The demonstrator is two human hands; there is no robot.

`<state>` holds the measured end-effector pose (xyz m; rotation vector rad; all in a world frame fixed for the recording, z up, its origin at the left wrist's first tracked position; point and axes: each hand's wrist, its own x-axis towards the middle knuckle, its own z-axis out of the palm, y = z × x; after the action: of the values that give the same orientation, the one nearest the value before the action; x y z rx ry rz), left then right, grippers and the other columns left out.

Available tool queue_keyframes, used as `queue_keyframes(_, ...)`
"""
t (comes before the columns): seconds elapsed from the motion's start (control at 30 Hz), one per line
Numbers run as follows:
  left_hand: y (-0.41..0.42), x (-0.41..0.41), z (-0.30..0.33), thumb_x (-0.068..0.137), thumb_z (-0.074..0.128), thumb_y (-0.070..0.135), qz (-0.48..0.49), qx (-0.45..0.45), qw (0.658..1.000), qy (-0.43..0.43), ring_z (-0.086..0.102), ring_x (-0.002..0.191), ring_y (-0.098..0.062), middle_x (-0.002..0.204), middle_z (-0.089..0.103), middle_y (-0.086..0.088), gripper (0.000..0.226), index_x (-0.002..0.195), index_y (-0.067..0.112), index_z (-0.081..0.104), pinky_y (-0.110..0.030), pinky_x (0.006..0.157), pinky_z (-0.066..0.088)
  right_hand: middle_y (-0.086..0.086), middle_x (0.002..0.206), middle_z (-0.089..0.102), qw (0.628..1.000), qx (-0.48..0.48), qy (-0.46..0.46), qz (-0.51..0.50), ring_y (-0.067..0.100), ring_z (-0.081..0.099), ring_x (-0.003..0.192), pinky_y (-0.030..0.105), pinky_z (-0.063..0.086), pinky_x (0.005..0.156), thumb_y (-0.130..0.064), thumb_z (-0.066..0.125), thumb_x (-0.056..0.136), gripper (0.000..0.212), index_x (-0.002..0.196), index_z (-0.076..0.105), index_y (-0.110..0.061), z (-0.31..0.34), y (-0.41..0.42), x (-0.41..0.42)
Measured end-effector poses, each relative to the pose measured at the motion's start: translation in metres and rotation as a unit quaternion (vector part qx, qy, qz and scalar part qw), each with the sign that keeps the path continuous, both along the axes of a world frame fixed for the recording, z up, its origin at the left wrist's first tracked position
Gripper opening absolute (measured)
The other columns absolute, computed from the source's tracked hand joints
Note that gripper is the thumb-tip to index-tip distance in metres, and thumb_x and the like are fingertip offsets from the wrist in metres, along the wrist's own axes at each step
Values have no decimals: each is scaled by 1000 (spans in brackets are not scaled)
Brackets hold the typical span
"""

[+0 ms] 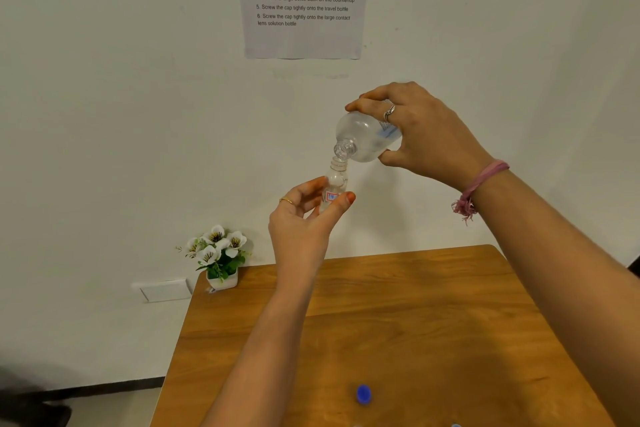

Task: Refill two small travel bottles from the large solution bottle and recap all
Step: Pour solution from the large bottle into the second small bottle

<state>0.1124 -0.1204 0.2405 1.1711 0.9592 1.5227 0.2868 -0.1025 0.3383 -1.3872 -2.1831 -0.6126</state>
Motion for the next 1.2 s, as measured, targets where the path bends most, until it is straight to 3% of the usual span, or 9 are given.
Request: queue_keyframes(1.2, -3, 4, -2, 67, 85, 23, -2, -5, 1000, 13, 69, 93, -6, 96, 74, 5, 37, 99, 27, 67, -17, 74, 54, 6, 125, 57, 1000, -2, -2, -5, 29, 50, 113, 40, 45, 88, -9, 76, 68, 67, 129, 53, -22, 1, -6, 3)
